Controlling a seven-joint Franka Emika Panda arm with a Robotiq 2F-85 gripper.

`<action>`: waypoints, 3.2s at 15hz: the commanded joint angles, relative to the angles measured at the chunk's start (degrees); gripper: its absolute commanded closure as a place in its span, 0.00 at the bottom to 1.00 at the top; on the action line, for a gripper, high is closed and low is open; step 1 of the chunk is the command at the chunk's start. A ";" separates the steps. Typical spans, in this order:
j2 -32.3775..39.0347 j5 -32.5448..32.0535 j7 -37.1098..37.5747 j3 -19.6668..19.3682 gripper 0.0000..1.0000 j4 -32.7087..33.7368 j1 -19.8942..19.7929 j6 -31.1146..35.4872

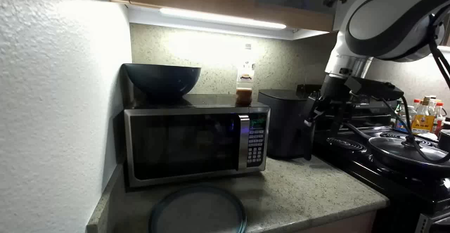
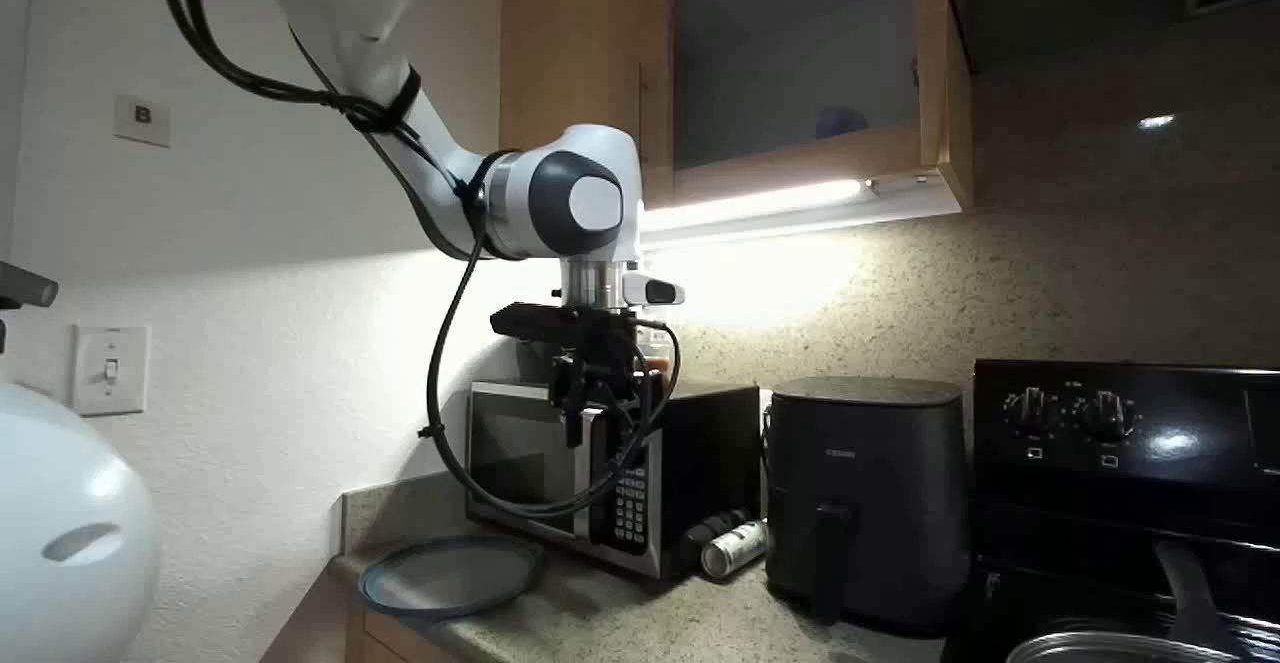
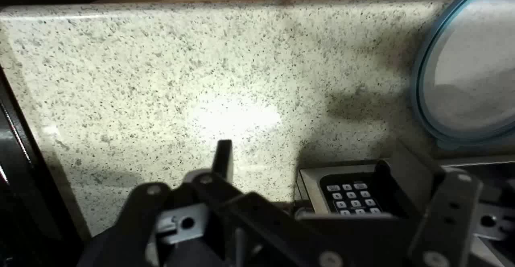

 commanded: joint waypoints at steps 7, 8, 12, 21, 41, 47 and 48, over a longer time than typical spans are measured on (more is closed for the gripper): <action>0.00 0.16 -0.13 0.34 0.00 0.09 -0.37 -0.15; -0.51 -0.63 0.23 0.55 0.00 0.40 -0.63 -0.40; -5.17 -6.62 3.05 1.94 0.00 2.15 -2.62 -2.01; -15.64 -15.28 9.13 4.81 0.00 8.32 -6.97 -6.58; -4.71 -26.82 9.94 5.57 0.00 34.53 -15.03 0.68; -2.93 -27.42 10.25 4.47 0.00 36.89 -13.31 0.11; -2.78 -27.45 10.25 4.46 0.00 37.02 -13.30 0.10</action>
